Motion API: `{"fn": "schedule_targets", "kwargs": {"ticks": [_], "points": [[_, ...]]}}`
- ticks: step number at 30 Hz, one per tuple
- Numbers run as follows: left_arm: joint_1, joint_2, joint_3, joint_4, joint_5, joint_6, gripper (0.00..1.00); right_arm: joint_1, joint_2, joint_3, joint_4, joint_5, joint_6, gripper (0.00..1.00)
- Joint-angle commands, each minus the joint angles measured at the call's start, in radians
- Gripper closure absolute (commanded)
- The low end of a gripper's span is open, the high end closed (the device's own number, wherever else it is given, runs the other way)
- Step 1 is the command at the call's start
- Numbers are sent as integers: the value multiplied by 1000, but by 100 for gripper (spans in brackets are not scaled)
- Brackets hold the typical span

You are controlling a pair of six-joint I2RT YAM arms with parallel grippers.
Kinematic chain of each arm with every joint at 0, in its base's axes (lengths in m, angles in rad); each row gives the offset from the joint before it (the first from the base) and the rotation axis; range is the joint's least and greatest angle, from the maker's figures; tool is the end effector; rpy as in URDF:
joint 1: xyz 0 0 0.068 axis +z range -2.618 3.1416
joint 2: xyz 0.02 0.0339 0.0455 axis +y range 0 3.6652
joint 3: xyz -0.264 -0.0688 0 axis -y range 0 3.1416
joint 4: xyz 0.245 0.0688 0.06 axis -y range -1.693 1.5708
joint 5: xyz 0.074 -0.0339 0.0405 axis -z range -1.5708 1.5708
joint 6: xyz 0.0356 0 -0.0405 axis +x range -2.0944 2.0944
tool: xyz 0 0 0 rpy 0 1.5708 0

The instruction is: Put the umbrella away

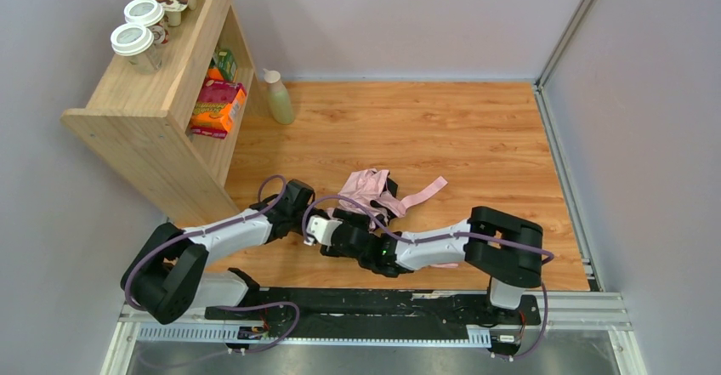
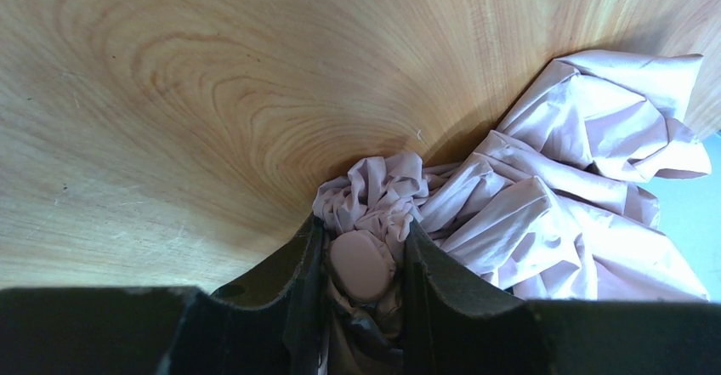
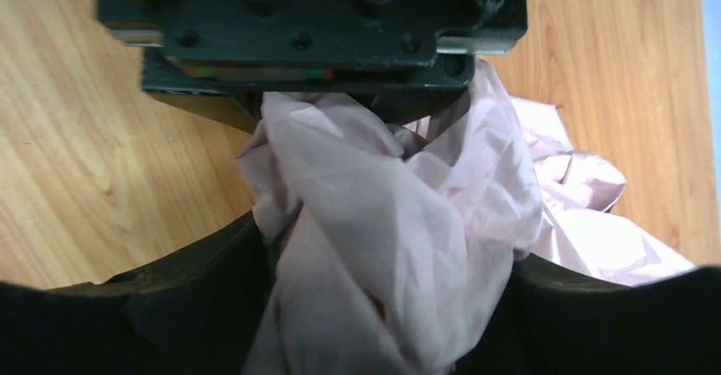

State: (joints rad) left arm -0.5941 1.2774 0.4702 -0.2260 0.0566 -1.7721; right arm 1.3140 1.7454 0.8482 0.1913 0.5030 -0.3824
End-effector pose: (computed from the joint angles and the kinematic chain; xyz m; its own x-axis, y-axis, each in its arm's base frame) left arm 0.1750 -0.1206 0.1366 -0.4288 -0.8909 0.1500 -0.8139 0.3089 -0.4920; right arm 0.1044 0.3299 0.1512 0.1286 -0.7976 -0.5894 -0.7612 0.3015 -0.5741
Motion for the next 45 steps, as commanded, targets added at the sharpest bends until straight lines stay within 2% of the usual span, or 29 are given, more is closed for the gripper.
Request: {"fn": "schedule_targets", "kwargs": {"ticks": [1,3,6,8,11,12,13,15,16,18,20,25,29,34,36,41,45], "points": [[-7,0,-16,-136,14,43,100,-39,54,25,-52,-26,74,36],[-7,-6,-16,-134,20,46,100,-47,78,17,-62,-32,89,48],[-6,-21,-25,-127,22,45,100,-71,120,9,-75,-46,125,60],[-7,-29,-31,-104,34,43,100,-93,141,11,-96,-72,146,72],[-4,-42,-45,-65,35,49,100,-122,138,18,-159,-162,194,95],[-4,-49,-54,-41,31,51,100,-140,134,22,-183,-211,215,100],[2,-53,-56,-27,26,69,100,-159,129,25,-219,-272,241,100],[16,-69,-61,-6,12,97,91,-202,121,16,-254,-392,289,100],[25,-75,-64,17,0,114,72,-217,118,9,-262,-461,315,100],[37,-93,-54,39,-27,161,44,-237,129,6,-288,-562,347,100],[56,-127,-54,72,-53,215,29,-254,141,-9,-291,-625,376,100],[114,-292,-62,90,-126,365,28,-338,178,-50,-260,-799,479,100],[132,-456,-73,41,-164,424,27,-403,213,-41,-245,-957,542,100],[134,-616,-116,25,-126,386,27,-502,328,64,-288,-1182,638,100],[132,-641,-148,59,-86,346,27,-536,359,65,-232,-1262,713,100],[131,-567,-168,85,-5,235,26,-598,420,92,-156,-1342,778,100],[110,-422,-186,297,19,203,26,-625,459,110,-135,-1385,792,100]]}}
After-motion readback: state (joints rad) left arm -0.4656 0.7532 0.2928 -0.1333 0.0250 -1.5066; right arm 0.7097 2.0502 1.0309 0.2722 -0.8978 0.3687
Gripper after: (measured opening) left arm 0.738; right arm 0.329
